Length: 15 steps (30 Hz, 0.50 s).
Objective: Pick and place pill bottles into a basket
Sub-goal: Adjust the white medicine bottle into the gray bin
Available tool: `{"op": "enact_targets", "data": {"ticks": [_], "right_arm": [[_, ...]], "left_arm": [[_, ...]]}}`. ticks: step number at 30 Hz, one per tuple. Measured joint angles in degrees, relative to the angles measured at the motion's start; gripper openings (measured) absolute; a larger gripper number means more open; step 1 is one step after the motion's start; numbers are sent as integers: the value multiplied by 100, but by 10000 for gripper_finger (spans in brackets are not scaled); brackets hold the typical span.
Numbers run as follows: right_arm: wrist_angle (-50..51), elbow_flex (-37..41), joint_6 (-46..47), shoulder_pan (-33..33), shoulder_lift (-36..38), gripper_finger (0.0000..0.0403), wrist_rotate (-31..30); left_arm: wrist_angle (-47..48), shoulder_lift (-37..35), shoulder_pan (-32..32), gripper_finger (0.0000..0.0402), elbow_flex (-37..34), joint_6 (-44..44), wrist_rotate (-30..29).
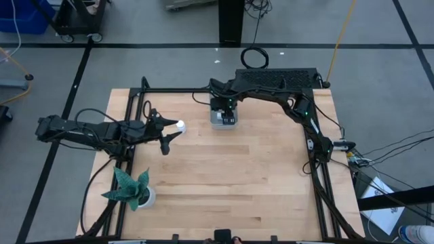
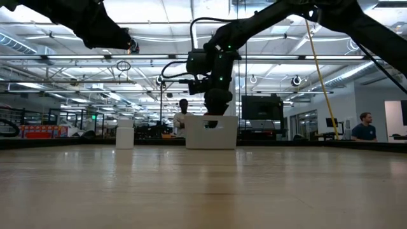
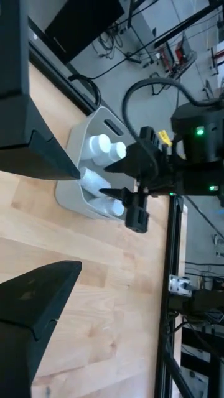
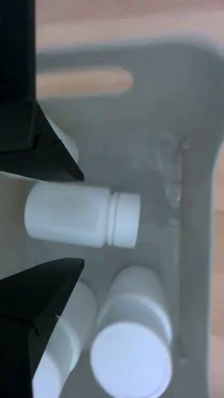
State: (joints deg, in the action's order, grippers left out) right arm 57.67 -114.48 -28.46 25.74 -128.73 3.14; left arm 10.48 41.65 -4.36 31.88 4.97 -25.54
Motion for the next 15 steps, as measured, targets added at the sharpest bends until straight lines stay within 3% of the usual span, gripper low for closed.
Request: {"op": "enact_targets", "data": {"ticks": [15], "right_arm": [[161, 2, -267, 43, -243, 189, 155]], "left_arm": [[19, 0, 11, 230, 0, 2, 47]]}}
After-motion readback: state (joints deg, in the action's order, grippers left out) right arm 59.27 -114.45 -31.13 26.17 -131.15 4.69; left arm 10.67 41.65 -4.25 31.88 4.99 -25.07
